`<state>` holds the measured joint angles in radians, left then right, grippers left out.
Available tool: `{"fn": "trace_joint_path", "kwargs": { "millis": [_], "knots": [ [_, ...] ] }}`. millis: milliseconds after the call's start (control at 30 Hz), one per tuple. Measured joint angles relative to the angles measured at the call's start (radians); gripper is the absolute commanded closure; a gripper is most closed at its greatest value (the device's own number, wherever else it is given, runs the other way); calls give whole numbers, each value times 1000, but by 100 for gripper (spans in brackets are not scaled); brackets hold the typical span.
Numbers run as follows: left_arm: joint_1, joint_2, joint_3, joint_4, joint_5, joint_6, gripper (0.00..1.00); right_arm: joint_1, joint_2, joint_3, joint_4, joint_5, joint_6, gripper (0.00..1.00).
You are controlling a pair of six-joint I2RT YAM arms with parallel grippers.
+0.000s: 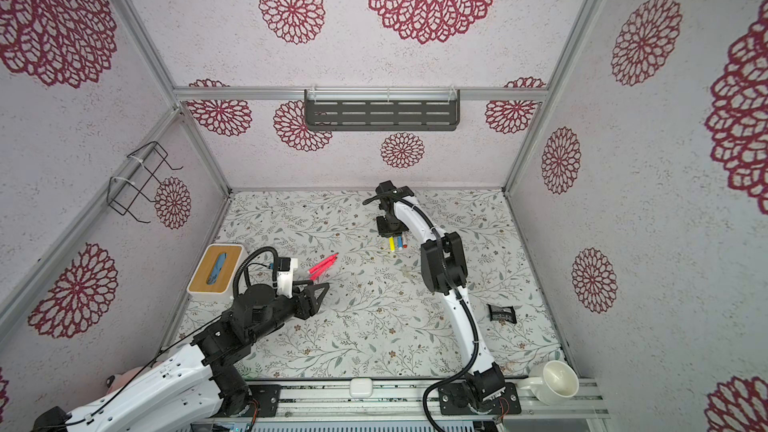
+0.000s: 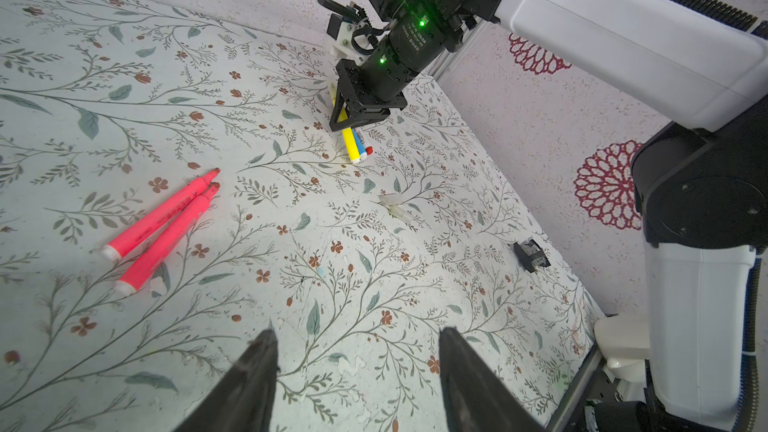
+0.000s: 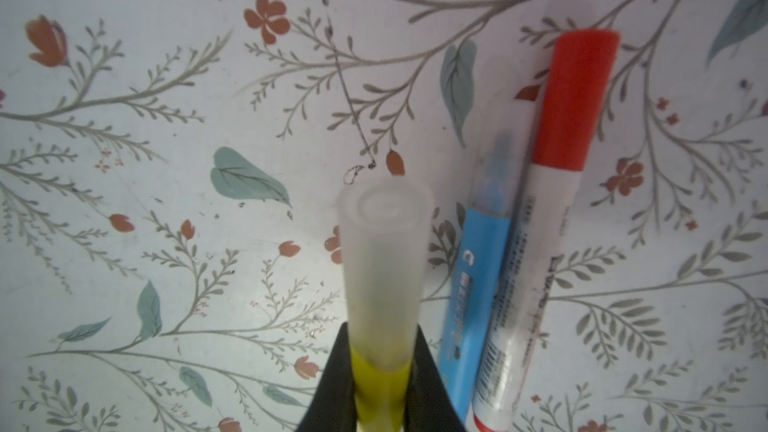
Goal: Insert the pens into the pen caps
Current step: 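Lower the capped yellow highlighter beside the blue marker and open the right gripper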
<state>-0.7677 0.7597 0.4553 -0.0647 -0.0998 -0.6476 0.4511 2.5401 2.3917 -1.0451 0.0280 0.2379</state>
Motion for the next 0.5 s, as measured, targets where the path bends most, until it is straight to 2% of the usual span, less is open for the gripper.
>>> {"fn": "trace_joint_path", "kwargs": {
  "millis": [100,233,500],
  "knots": [
    [0,1,0,0,0,0,36,-1,0,0,0,3,-1,98],
    [0,-2,0,-1,0,0,36,-2,0,0,0,3,-1,82],
    [0,-32,0,-8,0,0,36,-2,-2,0,0,14,1,71]
  ]
}}
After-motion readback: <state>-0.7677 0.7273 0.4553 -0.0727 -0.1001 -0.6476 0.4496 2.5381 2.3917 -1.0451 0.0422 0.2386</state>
